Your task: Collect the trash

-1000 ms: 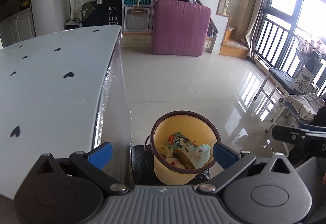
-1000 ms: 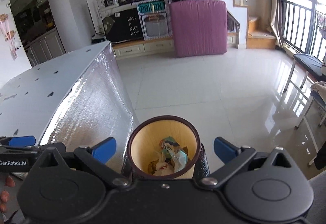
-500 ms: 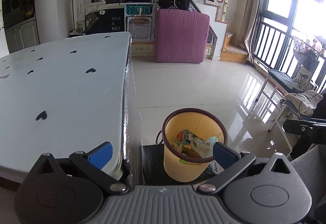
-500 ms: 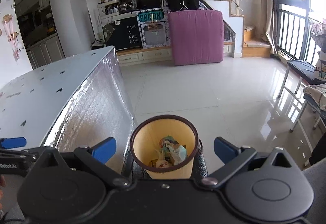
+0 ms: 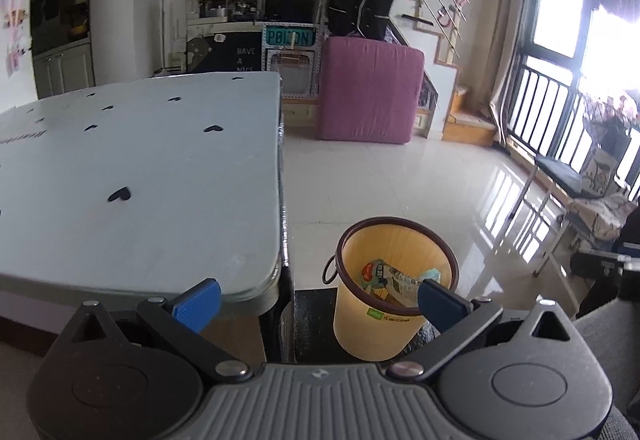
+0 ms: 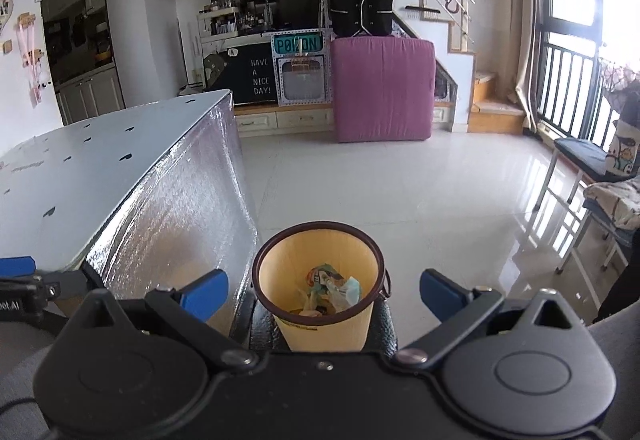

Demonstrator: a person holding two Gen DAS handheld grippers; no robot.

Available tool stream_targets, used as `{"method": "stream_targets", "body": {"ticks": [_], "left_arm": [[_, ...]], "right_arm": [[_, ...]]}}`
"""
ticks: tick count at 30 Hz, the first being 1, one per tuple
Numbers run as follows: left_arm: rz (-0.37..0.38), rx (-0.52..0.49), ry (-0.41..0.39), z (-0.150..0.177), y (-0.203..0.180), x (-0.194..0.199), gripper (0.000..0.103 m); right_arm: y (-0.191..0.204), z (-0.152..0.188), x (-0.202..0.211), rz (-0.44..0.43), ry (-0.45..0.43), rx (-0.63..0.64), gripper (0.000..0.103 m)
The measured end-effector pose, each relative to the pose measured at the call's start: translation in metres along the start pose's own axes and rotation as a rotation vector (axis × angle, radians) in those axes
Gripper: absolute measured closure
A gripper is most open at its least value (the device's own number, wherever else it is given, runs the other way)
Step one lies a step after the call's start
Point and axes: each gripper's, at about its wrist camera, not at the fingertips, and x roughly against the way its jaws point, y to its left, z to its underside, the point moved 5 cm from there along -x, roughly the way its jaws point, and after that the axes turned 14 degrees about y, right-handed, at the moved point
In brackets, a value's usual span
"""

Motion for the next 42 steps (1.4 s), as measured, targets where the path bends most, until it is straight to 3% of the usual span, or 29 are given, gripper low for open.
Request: {"method": "stream_targets", "body": {"ticks": [14,42], "left_arm": [[-0.053,-0.026,-0.015,0.019,-0.003,0.010,0.000],[-0.054,-0.011,-0.033,0.025,0.000,0.016,0.000]], "right_arm": [[0.007,0.019,0.004,0.018,-0.016,-0.002,0.000],[0.009,0.024,0.004,0.031,-0.044,-0.006,0.000]]}}
